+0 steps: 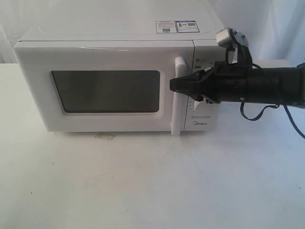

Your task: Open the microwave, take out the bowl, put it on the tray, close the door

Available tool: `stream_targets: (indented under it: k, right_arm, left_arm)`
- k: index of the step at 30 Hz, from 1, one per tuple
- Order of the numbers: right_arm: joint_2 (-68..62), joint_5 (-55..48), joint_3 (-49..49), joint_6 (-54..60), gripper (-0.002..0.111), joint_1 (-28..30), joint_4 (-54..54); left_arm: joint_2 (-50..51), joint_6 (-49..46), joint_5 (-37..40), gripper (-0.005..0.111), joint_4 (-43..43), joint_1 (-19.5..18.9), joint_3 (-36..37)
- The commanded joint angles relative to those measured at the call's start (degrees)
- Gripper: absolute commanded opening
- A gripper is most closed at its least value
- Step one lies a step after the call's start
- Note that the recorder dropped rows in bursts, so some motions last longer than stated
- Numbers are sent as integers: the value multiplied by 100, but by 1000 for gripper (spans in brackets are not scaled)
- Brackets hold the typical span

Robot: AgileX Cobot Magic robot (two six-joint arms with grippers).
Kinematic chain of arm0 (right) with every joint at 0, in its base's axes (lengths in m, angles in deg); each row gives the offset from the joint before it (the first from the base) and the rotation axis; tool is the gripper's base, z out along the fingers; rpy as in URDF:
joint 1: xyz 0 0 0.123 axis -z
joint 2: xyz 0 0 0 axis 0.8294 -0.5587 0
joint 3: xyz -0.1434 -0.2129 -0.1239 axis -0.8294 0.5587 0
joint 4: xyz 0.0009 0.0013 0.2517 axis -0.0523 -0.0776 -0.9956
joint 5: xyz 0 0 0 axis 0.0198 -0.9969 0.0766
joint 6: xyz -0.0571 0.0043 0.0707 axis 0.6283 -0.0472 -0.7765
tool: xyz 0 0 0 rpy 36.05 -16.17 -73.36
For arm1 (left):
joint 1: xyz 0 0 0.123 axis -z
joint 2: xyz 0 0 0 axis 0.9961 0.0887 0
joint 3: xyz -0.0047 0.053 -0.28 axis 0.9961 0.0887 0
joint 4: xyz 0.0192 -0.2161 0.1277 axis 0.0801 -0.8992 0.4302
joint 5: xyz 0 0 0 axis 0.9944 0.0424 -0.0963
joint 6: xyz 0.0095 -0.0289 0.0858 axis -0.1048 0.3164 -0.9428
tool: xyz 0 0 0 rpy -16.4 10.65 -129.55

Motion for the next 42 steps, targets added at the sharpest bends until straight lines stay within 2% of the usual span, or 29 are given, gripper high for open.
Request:
stream_targets:
  k: [1,10,27,42]
  right_arm:
    - [-149,-1909,-213,612,0,-472,353]
    - [-149,-1944,56,751,0,-503,436]
    - [788,-1944,773,723,0,-603,472]
    - [1058,-1944,1175,723,0,-603,398]
  left_arm:
    - [-20,-2,10,0,-21,-14,25]
    - [-20,-2,10,0,-21,-14,25]
    - [-20,-2,10,0,-21,-14,25]
    - [-20,-2,10,0,-21,-14,25]
